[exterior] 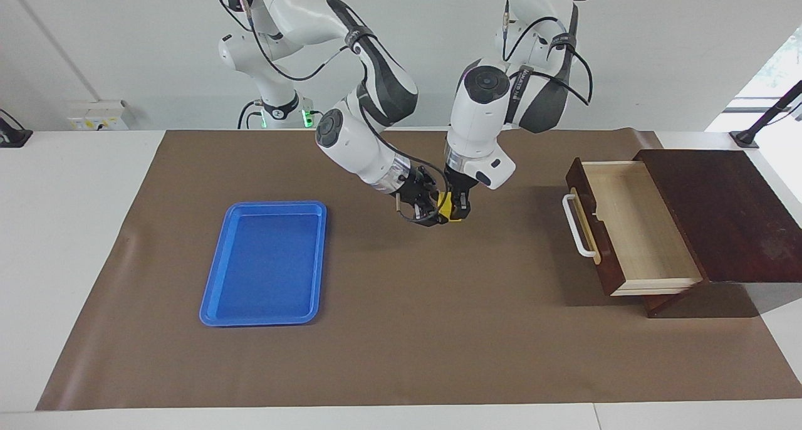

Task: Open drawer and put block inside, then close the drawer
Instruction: 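Grasp the block with the left gripper and open the right gripper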

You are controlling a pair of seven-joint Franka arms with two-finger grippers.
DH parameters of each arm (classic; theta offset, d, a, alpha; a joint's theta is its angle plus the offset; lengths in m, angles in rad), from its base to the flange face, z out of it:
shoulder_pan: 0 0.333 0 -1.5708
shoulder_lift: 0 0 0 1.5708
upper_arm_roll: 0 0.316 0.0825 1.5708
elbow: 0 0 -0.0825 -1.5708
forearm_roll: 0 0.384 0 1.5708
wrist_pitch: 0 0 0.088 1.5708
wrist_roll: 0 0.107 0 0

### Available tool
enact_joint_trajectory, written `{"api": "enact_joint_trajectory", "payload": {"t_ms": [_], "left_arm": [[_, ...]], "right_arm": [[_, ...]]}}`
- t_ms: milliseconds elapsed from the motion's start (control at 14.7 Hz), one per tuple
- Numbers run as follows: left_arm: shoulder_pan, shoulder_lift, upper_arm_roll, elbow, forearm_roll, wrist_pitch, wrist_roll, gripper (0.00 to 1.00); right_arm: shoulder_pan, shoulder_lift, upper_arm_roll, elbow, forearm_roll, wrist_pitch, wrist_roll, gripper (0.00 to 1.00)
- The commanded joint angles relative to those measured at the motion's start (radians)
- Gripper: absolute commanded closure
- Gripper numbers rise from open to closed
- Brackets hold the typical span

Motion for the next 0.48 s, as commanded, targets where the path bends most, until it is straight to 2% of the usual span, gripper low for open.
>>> {"api": "enact_joint_trajectory", "payload": {"t_ms": [0, 408], "left_arm": [[-0.012, -0.037, 0.011, -0.045, 0.024, 0.013, -0.008, 0.98], [-0.012, -0.037, 0.011, -0.041, 0.024, 0.014, -0.005, 1.00]], "right_arm": [[-0.015, 0.005, 0.007, 0.006, 0.000, 0.006, 0.010, 1.00], [-0.034, 0.002, 0.007, 0.007, 0.000, -0.003, 0.010, 0.99]]}}
